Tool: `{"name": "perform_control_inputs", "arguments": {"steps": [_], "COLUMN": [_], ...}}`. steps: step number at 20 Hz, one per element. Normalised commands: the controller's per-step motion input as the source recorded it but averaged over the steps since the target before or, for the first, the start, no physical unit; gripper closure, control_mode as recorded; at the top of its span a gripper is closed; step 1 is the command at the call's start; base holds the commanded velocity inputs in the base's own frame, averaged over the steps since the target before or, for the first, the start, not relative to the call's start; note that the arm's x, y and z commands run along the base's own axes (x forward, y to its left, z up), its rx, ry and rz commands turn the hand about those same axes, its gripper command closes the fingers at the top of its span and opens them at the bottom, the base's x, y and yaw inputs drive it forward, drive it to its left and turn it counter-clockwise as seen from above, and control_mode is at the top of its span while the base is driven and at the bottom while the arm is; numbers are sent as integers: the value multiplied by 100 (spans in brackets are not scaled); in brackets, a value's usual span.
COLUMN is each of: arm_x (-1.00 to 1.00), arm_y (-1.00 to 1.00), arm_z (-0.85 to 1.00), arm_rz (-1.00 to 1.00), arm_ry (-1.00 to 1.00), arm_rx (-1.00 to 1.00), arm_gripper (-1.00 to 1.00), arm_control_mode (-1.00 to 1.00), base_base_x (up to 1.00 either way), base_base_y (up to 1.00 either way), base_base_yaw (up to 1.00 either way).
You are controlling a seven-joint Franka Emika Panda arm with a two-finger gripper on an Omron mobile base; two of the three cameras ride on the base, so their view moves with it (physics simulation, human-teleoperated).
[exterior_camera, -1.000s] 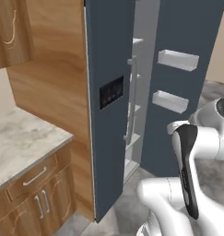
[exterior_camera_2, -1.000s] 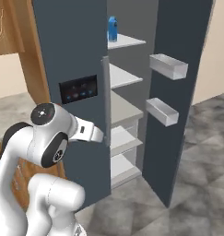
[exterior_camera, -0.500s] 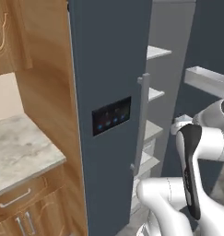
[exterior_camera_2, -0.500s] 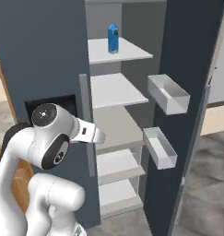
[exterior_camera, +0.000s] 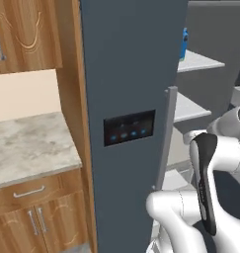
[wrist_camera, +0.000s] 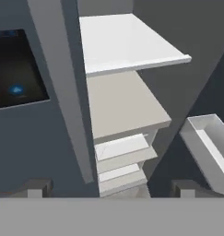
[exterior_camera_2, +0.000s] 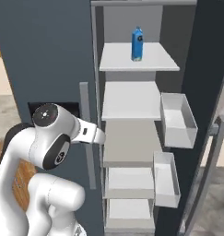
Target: Take a sugar cube from the saucer and place it inside the coffee. Then, grab milk from the fridge and place it next to the coffee on the counter to sweeten the coffee.
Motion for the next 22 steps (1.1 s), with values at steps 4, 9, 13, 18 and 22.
{"name": "perform_control_inputs", "arguments": {"steps": [4,9,13,18,22], "arm_x": [0,0,0,0,0], "arm_y": [0,0,0,0,0], "arm_z": [0,0,0,0,0], "arm_rz": [0,0,0,0,0], "arm_ry": [0,0,0,0,0], "arm_rx": [0,0,0,0,0], "arm_gripper": [-100,-100,-100,-100,-100], "arm_control_mode": [100,100,100,100,100], "base_base_x": [42,23,10,41,28], "base_base_y": [-12,-37,-54,-27,-40], "base_base_yaw": [31,2,3,0,1]}}
